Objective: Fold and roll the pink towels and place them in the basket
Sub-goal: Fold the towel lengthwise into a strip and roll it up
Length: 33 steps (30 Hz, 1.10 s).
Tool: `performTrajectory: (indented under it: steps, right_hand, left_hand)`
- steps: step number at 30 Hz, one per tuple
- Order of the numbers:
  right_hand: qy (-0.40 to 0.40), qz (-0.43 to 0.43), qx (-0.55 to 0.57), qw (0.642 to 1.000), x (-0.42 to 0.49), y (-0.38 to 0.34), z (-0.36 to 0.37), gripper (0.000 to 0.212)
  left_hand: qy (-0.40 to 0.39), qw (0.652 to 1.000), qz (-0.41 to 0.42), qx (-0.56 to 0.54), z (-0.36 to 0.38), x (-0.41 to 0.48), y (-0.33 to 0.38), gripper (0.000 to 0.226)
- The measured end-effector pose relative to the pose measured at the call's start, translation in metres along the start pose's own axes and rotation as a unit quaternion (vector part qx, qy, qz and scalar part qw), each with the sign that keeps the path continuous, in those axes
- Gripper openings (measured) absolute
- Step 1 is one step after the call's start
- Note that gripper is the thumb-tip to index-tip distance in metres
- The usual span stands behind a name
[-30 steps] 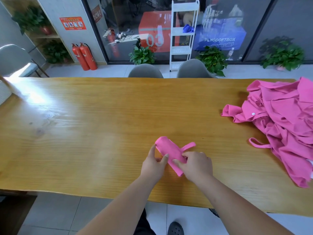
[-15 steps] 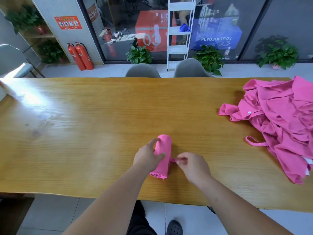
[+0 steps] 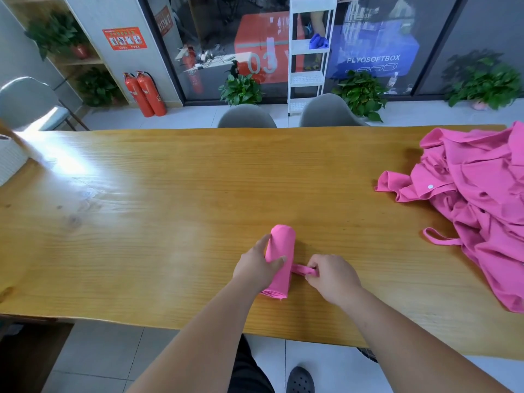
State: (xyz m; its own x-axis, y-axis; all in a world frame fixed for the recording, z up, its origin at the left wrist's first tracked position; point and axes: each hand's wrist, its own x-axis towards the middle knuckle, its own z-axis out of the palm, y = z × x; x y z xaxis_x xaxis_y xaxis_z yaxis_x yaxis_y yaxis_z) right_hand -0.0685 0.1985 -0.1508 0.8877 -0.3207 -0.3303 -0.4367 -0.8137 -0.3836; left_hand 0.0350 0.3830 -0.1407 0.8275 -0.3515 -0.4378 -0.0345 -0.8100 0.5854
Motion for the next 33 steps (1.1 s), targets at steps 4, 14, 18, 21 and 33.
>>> performTrajectory:
  steps: [4, 14, 18, 21, 33]
  right_hand:
    - [-0.029, 0.001, 0.185, 0.982, -0.001, 0.001, -0.016, 0.021]
    - [-0.031, -0.085, 0.484, 0.870, -0.006, -0.029, -0.075, 0.010]
    - [-0.003, -0.128, 0.558, 0.820, -0.008, -0.054, -0.104, 0.013]
    - [-0.009, -0.130, 0.607, 0.784, -0.009, -0.073, -0.119, 0.020]
    - [-0.053, -0.068, 0.692, 0.717, -0.002, -0.109, -0.134, 0.044]
  left_hand:
    - [-0.011, 0.999, -0.030, -0.008, 0.001, 0.008, 0.004, 0.080]
    - [-0.040, 0.969, -0.046, -0.241, -0.026, 0.003, 0.008, 0.063]
    - [-0.031, 0.938, -0.037, -0.343, -0.047, -0.002, 0.021, 0.059]
    - [-0.008, 0.917, -0.030, -0.397, -0.061, -0.010, 0.026, 0.071]
    - [0.061, 0.949, 0.093, -0.294, -0.124, -0.042, 0.022, 0.096]
